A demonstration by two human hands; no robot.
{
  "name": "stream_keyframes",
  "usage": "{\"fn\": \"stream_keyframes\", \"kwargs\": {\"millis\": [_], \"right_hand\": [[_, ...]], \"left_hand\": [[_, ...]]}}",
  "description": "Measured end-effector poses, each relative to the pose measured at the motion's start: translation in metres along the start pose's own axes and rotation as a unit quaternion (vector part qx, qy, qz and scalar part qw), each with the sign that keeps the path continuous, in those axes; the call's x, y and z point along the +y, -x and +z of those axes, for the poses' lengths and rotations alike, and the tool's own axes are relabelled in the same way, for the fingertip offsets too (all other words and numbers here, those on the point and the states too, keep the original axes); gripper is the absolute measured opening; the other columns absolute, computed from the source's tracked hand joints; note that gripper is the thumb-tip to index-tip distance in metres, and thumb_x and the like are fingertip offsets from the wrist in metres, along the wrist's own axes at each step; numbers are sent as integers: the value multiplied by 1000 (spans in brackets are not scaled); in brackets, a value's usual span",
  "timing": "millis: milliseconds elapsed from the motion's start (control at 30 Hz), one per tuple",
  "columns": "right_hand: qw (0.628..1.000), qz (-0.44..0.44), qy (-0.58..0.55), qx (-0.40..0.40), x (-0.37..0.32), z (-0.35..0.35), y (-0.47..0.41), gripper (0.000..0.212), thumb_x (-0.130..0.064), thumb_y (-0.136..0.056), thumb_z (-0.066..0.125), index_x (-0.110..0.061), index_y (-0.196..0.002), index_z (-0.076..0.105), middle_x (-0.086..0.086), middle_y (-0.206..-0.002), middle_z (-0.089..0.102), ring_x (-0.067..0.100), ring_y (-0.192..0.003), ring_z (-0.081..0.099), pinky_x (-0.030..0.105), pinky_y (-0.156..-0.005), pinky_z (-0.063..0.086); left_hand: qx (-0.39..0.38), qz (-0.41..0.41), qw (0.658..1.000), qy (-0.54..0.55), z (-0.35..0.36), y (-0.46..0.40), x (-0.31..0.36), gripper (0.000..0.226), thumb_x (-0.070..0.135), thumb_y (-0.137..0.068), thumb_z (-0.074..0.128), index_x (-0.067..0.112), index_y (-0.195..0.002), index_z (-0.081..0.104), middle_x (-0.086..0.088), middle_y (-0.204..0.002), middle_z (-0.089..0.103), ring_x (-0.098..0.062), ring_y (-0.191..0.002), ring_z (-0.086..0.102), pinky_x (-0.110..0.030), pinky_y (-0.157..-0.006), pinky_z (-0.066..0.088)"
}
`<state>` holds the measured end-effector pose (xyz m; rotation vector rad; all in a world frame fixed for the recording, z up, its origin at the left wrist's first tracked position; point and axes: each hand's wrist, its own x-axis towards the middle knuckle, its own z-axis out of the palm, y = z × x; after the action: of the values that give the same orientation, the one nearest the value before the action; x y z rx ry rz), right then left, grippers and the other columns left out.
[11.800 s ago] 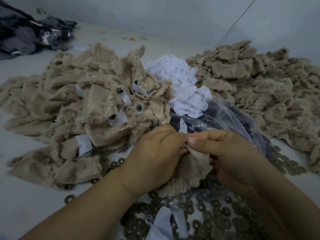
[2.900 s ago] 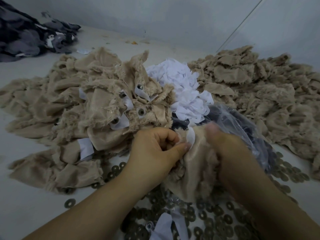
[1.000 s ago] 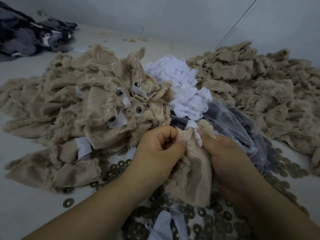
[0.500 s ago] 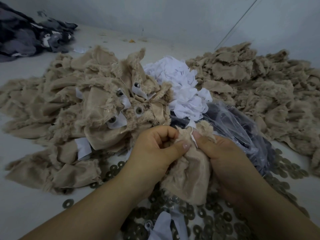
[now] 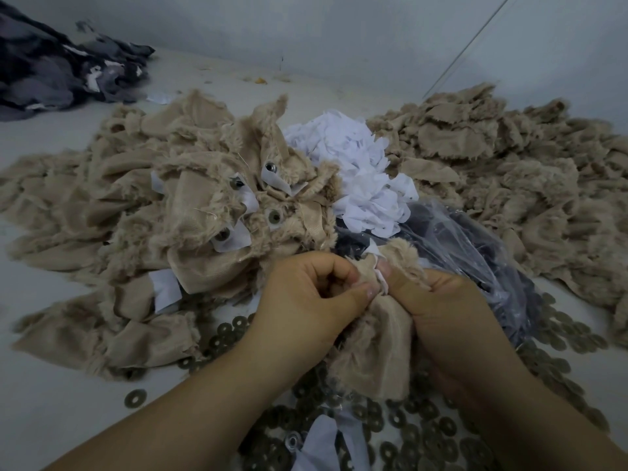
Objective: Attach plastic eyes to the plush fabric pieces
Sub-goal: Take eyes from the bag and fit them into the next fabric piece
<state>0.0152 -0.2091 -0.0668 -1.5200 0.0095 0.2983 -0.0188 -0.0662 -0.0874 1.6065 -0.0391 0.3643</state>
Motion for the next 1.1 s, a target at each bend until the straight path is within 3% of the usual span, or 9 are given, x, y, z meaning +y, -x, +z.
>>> {"fn": "stream_keyframes", "kwargs": {"millis": [167, 267, 367, 500, 600, 733, 833, 933, 1100], "right_hand": [[990, -94, 100, 41, 0, 0, 4, 31, -31, -77, 77, -12, -53, 71, 12, -49, 64, 14, -42, 55, 22, -40, 47], [968, -172, 167, 73, 2, -1, 2, 43, -21, -82, 78, 1, -50, 59, 15, -41, 47, 9, -38, 37, 19, -36, 33], [960, -198, 184, 71, 5, 0, 0, 50, -20, -82, 78, 2, -47, 49, 1, -38, 40, 6, -38, 31, 17, -36, 30], [991, -104, 85, -4, 6, -1, -2, 37, -41, -70, 75, -8, -56, 68, 16, -55, 63, 19, -50, 57, 30, -49, 51], [997, -9, -17, -77, 9, -3, -5, 33, -37, -63, 76, -7, -76, 77, 21, -80, 75, 31, -70, 73, 39, -65, 62], [998, -34, 20, -58, 11, -4, -7, 36, -40, -62, 76, -9, -80, 78, 20, -81, 76, 37, -79, 74, 46, -70, 63], [996, -62, 58, -21, 10, -3, -4, 46, -45, -62, 75, -3, -79, 74, 25, -79, 73, 51, -83, 68, 62, -72, 59], [995, -74, 73, -10, 8, -2, -2, 40, -37, -74, 77, 2, -80, 72, 32, -82, 70, 57, -83, 62, 68, -69, 53], [992, -95, 81, -16, 9, -5, -3, 25, -38, -77, 73, -13, -80, 76, 13, -74, 75, 33, -74, 73, 37, -60, 60]], "left_hand": [[14, 21, 999, -43, 2, 1, 1, 19, 5, -77, 81, 13, -67, 67, -9, -61, 65, -8, -51, 52, -22, -47, 45], [21, 17, 999, -38, 2, 1, 2, 20, 4, -76, 80, 8, -65, 65, -9, -57, 62, -6, -49, 49, -18, -45, 42], [18, 17, 999, -30, 1, 0, 1, 23, 2, -76, 80, 8, -63, 62, -4, -53, 56, -7, -49, 46, -19, -45, 40], [15, 8, 1000, -13, 0, 0, 2, 22, 6, -75, 82, 10, -63, 63, -1, -54, 57, -8, -49, 46, -21, -45, 39], [10, 3, 1000, -12, 0, -1, 2, 23, 12, -71, 83, 14, -61, 62, 5, -53, 54, -6, -49, 44, -19, -46, 38], [40, 24, 999, -20, 2, 1, 3, 25, 9, -71, 84, 16, -69, 59, 7, -59, 54, -7, -51, 46, -21, -47, 41], [64, 125, 986, -91, 3, 2, 7, 24, 8, -71, 81, 16, -76, 59, 2, -74, 55, -15, -59, 52, -26, -52, 46], [65, 188, 969, -148, 4, 4, 7, 18, -3, -73, 79, 12, -74, 70, 1, -79, 60, -10, -71, 59, -17, -63, 48], [92, 204, 949, -221, 3, 4, 6, 10, 2, -77, 80, 11, -75, 77, 4, -76, 67, -1, -72, 61, -8, -67, 44]]}}
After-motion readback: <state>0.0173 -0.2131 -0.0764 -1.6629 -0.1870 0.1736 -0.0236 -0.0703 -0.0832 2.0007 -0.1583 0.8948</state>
